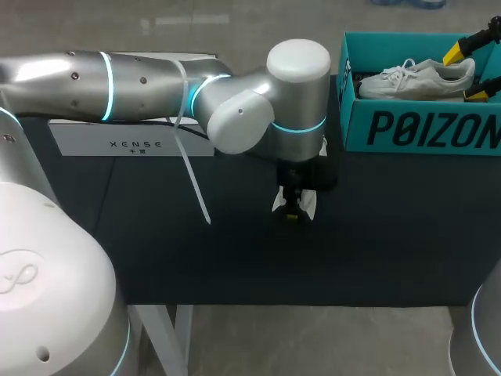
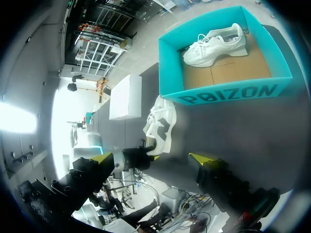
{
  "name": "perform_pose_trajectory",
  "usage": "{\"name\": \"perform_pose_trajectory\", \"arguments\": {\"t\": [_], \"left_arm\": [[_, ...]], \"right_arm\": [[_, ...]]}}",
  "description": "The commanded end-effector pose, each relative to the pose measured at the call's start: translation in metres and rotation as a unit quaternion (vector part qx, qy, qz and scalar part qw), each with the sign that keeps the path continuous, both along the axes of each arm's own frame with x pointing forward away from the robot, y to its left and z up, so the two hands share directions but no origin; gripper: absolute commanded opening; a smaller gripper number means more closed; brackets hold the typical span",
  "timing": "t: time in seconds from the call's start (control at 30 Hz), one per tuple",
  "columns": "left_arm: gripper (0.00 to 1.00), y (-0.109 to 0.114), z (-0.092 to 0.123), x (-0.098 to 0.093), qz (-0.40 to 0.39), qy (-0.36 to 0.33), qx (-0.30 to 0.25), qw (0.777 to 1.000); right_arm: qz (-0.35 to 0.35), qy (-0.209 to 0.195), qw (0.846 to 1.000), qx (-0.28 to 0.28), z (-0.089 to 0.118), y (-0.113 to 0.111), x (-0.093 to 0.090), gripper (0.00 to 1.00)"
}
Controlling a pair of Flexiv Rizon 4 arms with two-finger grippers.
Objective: Take the shoe out of the shoebox, open the shoe tongue, remove and reinsert the insole, then place the shoe into the shoebox
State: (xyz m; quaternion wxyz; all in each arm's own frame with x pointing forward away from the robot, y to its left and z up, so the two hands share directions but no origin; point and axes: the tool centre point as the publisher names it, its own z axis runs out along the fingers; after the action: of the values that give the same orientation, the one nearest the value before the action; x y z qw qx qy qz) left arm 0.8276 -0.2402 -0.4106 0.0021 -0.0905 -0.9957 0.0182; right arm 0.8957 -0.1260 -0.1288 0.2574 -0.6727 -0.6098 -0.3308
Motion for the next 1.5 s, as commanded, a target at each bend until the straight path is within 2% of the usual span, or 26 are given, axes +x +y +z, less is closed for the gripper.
{"name": "perform_pose_trajectory", "arguments": {"t": [0.03,0.3,0.5,0.63,0.67,0.77,0.83,0.93,0.97,1.33,1.43,1.47,1.5], "left_arm": [[0.0,0.001,0.002,0.001,0.007,-0.008,0.005,1.0],[0.0,0.008,0.034,-0.001,0.035,-0.022,-0.022,0.999],[0.0,0.003,0.05,-0.004,0.01,-0.015,-0.037,0.999],[0.0,0.004,0.058,-0.009,-0.064,0.013,-0.037,0.997],[0.0,0.005,0.061,-0.01,-0.096,0.013,-0.017,0.995],[0.0,0.014,0.074,-0.019,-0.203,0.04,0.007,0.978],[0.0,0.024,0.087,-0.017,-0.243,0.056,0.013,0.968],[0.0,0.04,0.104,-0.011,-0.268,0.055,0.025,0.961],[0.0,0.044,0.11,-0.006,-0.255,0.051,0.019,0.965],[0.0,0.044,0.11,-0.006,-0.255,0.051,0.019,0.965],[0.0,0.06,0.115,-0.003,-0.355,0.09,0.061,0.928],[0.0,0.069,0.117,-0.002,-0.393,0.074,0.083,0.913],[0.0,0.078,0.123,0.002,-0.416,0.103,0.086,0.899]], "right_arm": [[-0.001,0.001,1.0,-0.002,0.0,0.0,-0.001,1.0],[-0.001,0.001,1.0,-0.002,0.0,0.0,-0.001,1.0],[-0.001,0.001,1.0,-0.002,0.0,0.0,-0.001,1.0],[-0.001,0.001,1.0,-0.002,0.0,0.0,-0.001,1.0],[-0.001,0.001,1.0,-0.002,0.0,0.0,-0.001,1.0],[-0.001,0.001,1.0,-0.002,0.0,0.0,-0.001,1.0],[-0.001,0.001,1.0,-0.002,0.0,0.0,-0.001,1.0],[-0.001,0.001,1.0,-0.002,0.0,0.0,-0.001,1.0],[-0.001,0.001,1.0,-0.002,0.0,0.0,-0.001,1.0],[-0.001,0.001,1.0,-0.002,0.0,0.0,-0.001,1.0],[-0.001,0.001,1.0,-0.002,0.0,0.0,-0.001,1.0],[-0.001,0.001,1.0,-0.002,0.0,0.0,-0.001,1.0],[-0.001,0.001,1.0,-0.002,0.0,0.0,-0.001,1.0]]}}
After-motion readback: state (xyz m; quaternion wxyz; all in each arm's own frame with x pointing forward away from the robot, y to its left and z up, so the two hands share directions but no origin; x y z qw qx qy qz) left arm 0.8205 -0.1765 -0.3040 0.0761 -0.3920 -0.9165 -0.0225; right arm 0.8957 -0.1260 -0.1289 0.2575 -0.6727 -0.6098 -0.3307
